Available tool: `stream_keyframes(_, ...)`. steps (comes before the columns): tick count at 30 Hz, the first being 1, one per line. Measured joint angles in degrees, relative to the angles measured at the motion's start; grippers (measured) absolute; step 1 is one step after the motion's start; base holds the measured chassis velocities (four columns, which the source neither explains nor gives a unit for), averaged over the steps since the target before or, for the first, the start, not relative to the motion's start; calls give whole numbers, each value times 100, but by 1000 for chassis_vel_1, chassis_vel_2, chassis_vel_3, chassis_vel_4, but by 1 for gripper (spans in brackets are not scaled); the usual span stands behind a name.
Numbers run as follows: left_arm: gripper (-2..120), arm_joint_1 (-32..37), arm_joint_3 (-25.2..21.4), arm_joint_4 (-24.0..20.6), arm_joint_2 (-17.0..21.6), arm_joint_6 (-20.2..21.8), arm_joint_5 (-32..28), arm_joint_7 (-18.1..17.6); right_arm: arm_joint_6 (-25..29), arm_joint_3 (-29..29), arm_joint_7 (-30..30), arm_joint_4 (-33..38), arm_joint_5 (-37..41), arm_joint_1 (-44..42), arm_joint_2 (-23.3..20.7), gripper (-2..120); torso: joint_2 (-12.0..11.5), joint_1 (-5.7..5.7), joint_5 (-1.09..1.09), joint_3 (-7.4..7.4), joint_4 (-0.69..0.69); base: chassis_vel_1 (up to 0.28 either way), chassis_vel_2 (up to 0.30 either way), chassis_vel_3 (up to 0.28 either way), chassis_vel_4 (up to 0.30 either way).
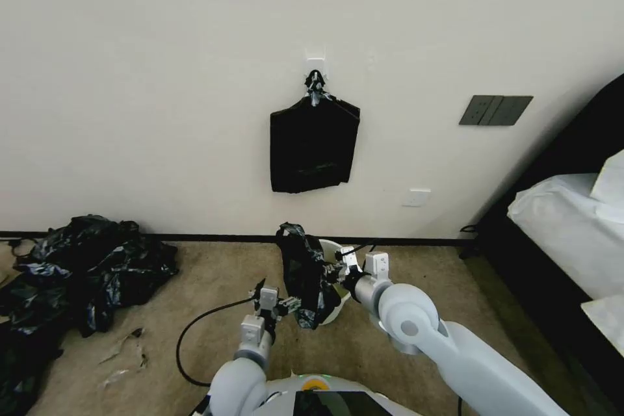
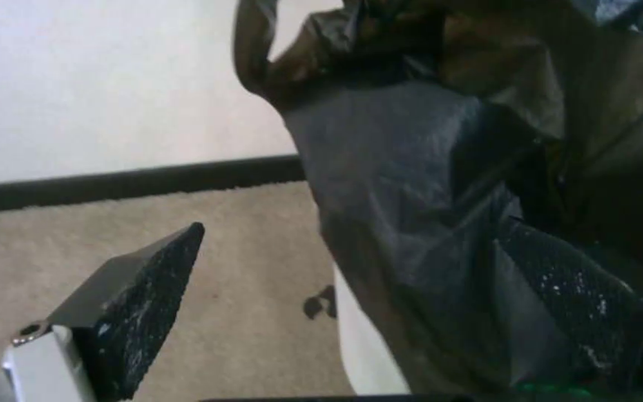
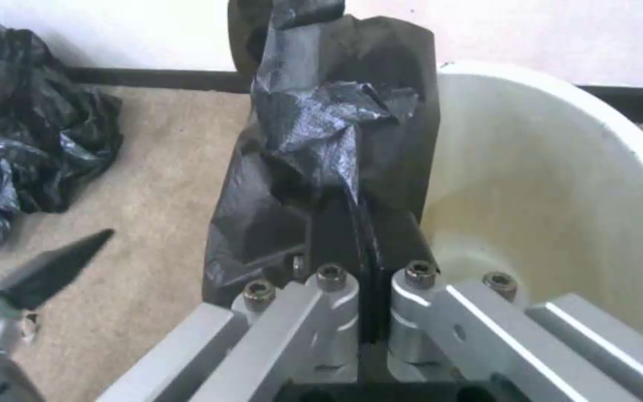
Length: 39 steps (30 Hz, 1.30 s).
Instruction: Place a trash bag onto the trash bin.
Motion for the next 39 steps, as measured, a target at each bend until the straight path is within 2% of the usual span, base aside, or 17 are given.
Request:
stream_keyframes(18,100,-907,102,668,-320,279,-1046,-484,-31,-94,59,-111,78,89,-22,0,0,0,1,0,-1,0,0,0,0)
stream_keyframes(23,100,-1017,84,696,-341,498,-1509,-670,-34,-97,79,-109,129,149,-74,0,0,0,0,-1,0,0,0,0,0)
stream_keyframes(29,99,-1209,87,777,-366,676,-1767,-847,-35,-94,87,-83,175,184,-131,0,0,0,0,-1,0,0,0,0,0)
stream_keyframes(32,93,-1379,109,818,-418,823,-2042,-1060,-37,-97,88,-82,176,179,-146,0,0,0,0,0,-1,0,0,0,0)
stream_keyframes(34,91,-1387,110,819,-421,834,-2063,-1073,-37,-97,87,-82,176,179,-146,0,0,0,0,0,-1,0,0,0,0)
stream_keyframes(37,73,-1528,118,866,-460,1089,-2429,-1305,-37,-125,88,-85,174,178,-185,0,0,0,0,0,-1,0,0,0,0)
stream_keyframes(38,73,-1528,118,866,-460,1089,-2429,-1305,-37,-125,88,-85,174,178,-185,0,0,0,0,0,-1,0,0,0,0)
stream_keyframes(39,68,-1551,118,883,-465,1122,-2467,-1342,-37,-131,87,-86,174,183,-197,0,0,0,0,0,-1,0,0,0,0)
